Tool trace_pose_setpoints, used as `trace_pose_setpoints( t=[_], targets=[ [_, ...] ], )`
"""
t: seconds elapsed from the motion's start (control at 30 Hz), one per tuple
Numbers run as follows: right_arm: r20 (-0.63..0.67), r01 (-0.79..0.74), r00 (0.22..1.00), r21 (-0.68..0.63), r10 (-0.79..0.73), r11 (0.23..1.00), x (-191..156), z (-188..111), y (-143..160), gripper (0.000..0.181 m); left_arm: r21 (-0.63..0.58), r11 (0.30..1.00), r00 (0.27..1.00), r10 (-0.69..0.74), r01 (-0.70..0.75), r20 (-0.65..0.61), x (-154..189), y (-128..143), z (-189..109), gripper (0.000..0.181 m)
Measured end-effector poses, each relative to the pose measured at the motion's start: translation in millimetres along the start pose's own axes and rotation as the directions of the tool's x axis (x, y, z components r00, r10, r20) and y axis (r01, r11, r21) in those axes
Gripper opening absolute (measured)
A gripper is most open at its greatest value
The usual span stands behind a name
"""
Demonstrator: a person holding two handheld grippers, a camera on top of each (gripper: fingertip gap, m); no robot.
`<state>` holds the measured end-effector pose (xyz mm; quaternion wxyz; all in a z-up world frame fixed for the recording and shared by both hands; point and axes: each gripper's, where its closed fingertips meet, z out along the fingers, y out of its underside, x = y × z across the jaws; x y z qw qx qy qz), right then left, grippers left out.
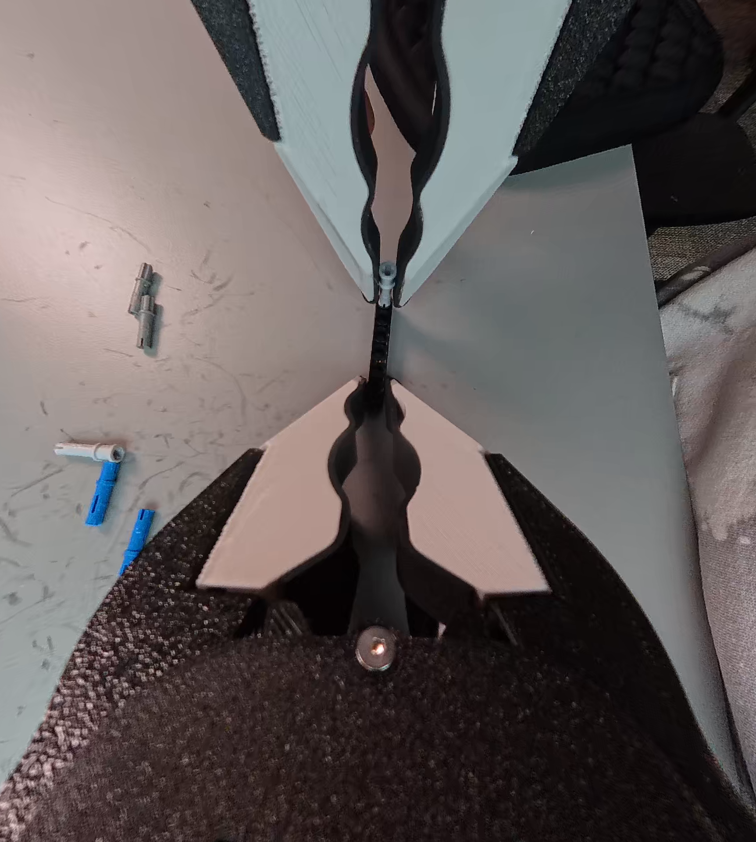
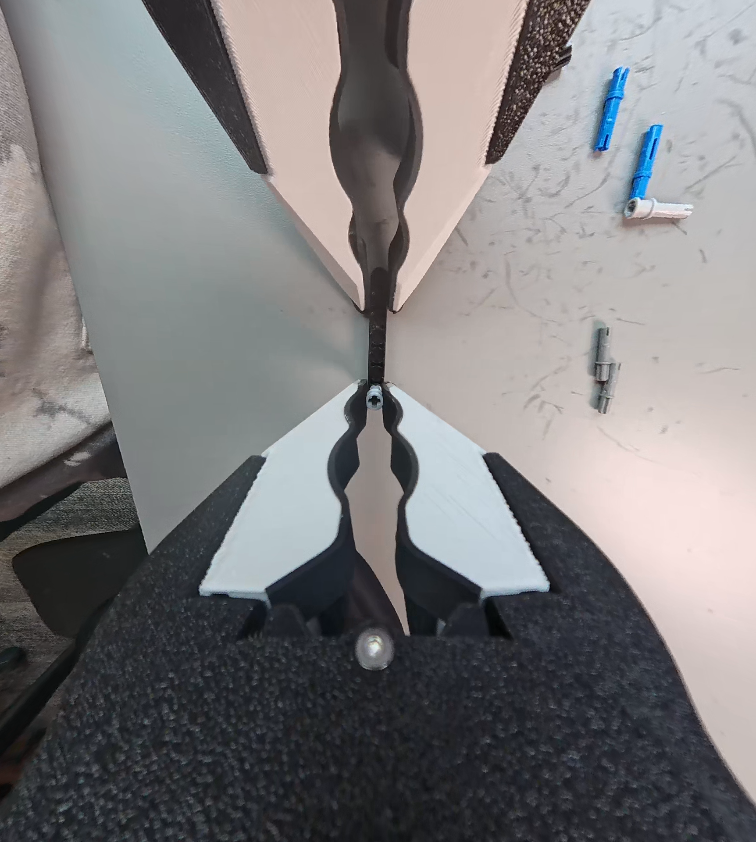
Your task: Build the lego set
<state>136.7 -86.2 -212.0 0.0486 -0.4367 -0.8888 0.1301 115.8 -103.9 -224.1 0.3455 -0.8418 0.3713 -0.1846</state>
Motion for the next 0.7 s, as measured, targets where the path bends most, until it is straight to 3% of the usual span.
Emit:
trace_pose_setpoints(
  t=[0.33, 0.57, 0.7],
  targets=[
    [-0.001, 0.021, 1.000, 0.001, -0.021, 1.000, -1, 8, -7, 0.006, 0.000, 1.000, 1.000, 0.013, -0.013, 0.009, 0, 0, 0, 0.008],
    [0.028, -0.111, 0.994, 0.225, 0.107, 0.968, 2, -2, -14, 0.006, 0.001, 1.000, 1.000, -0.001, 0.001, -0.001, 0, 0, 0, 0.008],
    [0.051, -0.238, 0.969, 0.474, 0.243, 0.848, 14, -25, -31, 0.006, 0.032, 0.999, 1.000, -0.013, 0.013, -0.001, -1, -3, -4, 0.019]
  ],
)
